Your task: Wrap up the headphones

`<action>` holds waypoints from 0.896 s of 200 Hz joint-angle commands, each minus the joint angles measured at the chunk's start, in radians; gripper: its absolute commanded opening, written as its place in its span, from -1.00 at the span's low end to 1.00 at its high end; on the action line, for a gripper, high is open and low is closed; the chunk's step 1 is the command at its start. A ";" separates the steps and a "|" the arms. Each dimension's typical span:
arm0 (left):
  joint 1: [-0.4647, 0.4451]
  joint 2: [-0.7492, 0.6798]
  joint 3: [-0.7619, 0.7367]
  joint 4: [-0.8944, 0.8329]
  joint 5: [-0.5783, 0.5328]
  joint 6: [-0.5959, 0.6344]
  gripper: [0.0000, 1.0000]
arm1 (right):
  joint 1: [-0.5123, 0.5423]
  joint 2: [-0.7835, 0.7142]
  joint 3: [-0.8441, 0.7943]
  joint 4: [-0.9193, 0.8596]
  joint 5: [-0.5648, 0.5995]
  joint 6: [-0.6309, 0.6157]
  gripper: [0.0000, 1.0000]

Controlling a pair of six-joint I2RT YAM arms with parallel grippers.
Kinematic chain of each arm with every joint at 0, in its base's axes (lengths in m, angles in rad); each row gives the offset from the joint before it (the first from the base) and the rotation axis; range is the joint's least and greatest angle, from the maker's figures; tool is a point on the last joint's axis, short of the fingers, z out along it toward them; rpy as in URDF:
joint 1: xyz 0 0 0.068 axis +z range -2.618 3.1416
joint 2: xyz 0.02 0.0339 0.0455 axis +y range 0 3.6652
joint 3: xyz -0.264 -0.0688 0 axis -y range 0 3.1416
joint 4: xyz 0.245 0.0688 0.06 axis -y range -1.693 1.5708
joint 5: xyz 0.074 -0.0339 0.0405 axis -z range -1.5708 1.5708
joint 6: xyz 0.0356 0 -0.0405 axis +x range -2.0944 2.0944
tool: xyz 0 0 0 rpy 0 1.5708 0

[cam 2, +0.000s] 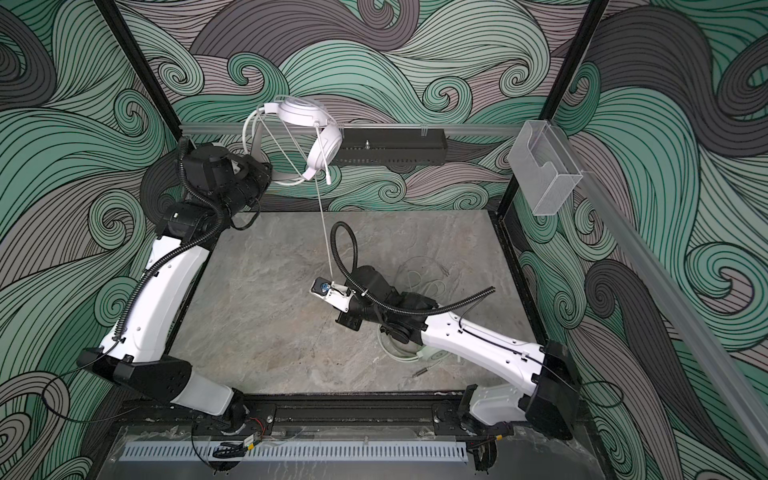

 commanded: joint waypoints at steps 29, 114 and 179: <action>0.022 -0.035 0.046 0.147 -0.039 -0.031 -1.00 | 0.013 -0.010 0.013 -0.063 -0.028 -0.021 -1.00; -0.037 0.027 -0.006 0.118 -0.292 0.420 -1.00 | 0.112 -0.004 0.259 -0.270 -0.032 -0.081 -1.00; -0.151 0.027 -0.241 0.175 -0.413 0.808 -1.00 | 0.120 0.017 0.535 -0.384 0.006 -0.106 -1.00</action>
